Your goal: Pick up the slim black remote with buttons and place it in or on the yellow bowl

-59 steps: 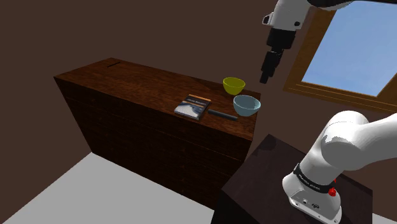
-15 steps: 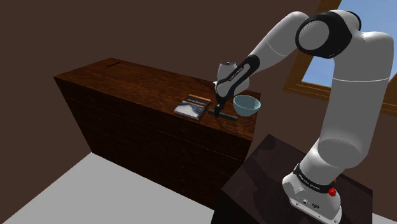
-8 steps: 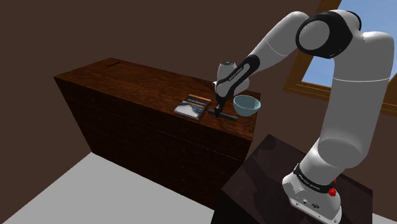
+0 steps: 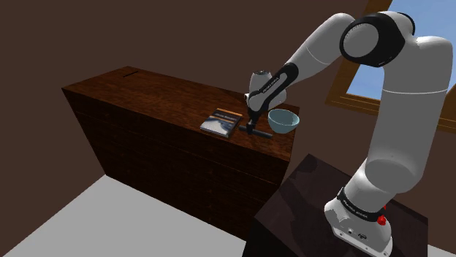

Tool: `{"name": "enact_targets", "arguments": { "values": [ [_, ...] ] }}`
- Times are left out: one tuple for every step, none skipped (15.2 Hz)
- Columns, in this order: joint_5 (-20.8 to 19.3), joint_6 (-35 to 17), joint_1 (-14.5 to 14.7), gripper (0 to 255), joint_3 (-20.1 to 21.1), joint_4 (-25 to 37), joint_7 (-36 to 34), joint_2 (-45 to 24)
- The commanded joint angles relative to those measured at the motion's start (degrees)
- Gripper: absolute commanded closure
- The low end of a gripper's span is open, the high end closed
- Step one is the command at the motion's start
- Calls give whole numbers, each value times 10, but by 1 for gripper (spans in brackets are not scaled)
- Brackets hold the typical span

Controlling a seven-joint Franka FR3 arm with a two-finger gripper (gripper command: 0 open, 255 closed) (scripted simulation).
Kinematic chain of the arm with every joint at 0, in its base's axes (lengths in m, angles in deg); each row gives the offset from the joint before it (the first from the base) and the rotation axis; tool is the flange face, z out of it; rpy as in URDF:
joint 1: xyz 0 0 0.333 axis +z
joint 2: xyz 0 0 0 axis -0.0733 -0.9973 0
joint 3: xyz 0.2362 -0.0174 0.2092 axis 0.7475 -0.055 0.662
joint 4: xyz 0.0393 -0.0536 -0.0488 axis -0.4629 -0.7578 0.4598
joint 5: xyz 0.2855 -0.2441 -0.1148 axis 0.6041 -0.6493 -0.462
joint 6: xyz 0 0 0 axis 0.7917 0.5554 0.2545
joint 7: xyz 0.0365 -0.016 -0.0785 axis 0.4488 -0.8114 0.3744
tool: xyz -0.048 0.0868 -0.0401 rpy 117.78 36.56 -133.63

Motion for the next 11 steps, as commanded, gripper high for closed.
{"name": "enact_targets", "arguments": {
  "values": [
    [0,6,-1,255,-2,0,1,5],
    [-1,13,-1,255,-2,0,1,11],
    [-1,19,-1,255,-2,0,1,18],
    [-1,26,-1,255,-2,0,1,24],
    [-1,33,0,255,-2,1,1,31],
    [-2,40,0,255,-3,1,2,37],
    [-2,46,0,255,-3,2,2,44],
    [-2,53,0,255,-3,2,2,50],
    [-2,60,0,255,-3,3,2,56],
    [-2,67,0,255,-3,4,3,62],
    [-3,74,1,255,-3,5,3,68]
  ]
}}
